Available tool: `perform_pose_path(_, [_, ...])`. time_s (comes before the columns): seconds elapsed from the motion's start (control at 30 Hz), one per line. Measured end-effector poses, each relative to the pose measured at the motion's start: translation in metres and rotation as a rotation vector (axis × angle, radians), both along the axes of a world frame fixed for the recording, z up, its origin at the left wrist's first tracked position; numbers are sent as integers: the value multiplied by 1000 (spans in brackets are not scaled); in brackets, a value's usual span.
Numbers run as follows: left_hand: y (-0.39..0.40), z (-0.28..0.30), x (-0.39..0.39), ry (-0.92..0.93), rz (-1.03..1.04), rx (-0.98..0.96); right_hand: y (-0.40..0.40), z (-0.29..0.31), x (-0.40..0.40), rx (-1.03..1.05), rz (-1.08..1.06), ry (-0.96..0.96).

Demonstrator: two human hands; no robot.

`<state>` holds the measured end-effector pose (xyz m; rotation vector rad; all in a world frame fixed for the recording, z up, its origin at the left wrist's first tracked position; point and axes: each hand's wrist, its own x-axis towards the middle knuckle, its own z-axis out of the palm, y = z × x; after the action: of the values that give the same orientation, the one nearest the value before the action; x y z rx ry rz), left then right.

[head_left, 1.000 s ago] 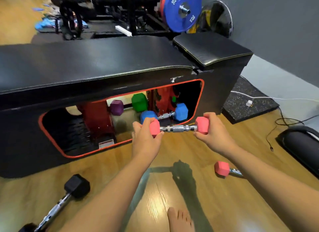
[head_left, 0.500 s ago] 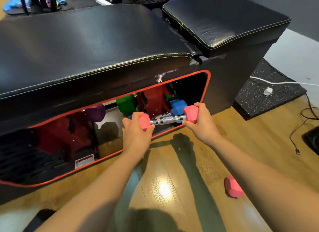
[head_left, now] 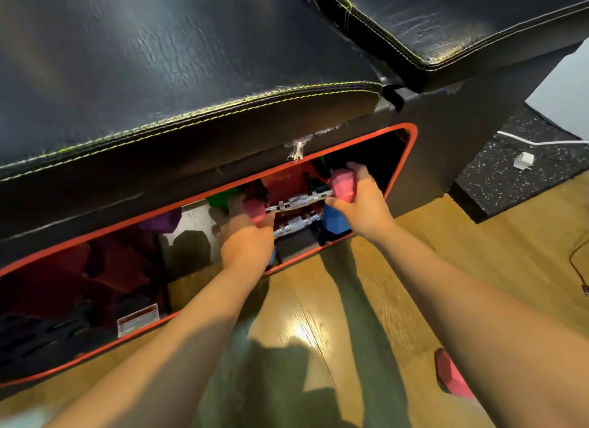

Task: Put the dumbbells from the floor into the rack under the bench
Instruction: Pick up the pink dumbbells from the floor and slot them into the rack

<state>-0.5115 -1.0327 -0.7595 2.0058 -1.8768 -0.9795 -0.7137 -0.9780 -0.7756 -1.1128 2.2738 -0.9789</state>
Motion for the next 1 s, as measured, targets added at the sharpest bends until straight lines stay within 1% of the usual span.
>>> perform_pose_path(0.1, [-5,-4,-4,-71,-26,39,-16,-7,-4,4,6,-100])
perform_pose_path(0.17, [-6,-6,-6,-115,-43,30,-22,-10,-7,15,19,-113])
perform_pose_path(0.27, [-4,-6,-9,-163,-80,73,-22,-7,-7,63,62,-45])
perform_pose_path(0.33, [-4,-1,-9,-183,-90,43,-20,-9,-4,87,75,-1])
perform_pose_path(0.4, [-2,6,-9,-149,-72,30,-20,-10,-3,94,70,45])
perform_pose_path(0.47, [-3,5,-10,-129,-78,97,-22,-11,0,115,56,87])
perform_pose_path(0.57, [-10,-3,-11,-179,-90,176,-25,-11,2,159,22,154])
perform_pose_path(0.67, [-13,-8,-11,-181,-57,237,-28,-13,5,142,32,160])
perform_pose_path(0.8, [-13,-17,-10,-207,-38,157,-28,-13,5,133,27,141])
perform_pose_path(0.9, [-15,-21,-8,-266,-51,89,-28,-13,5,121,26,120])
perform_pose_path(1.0, [-15,-21,-5,-223,-63,-16,-28,-12,4,121,24,116])
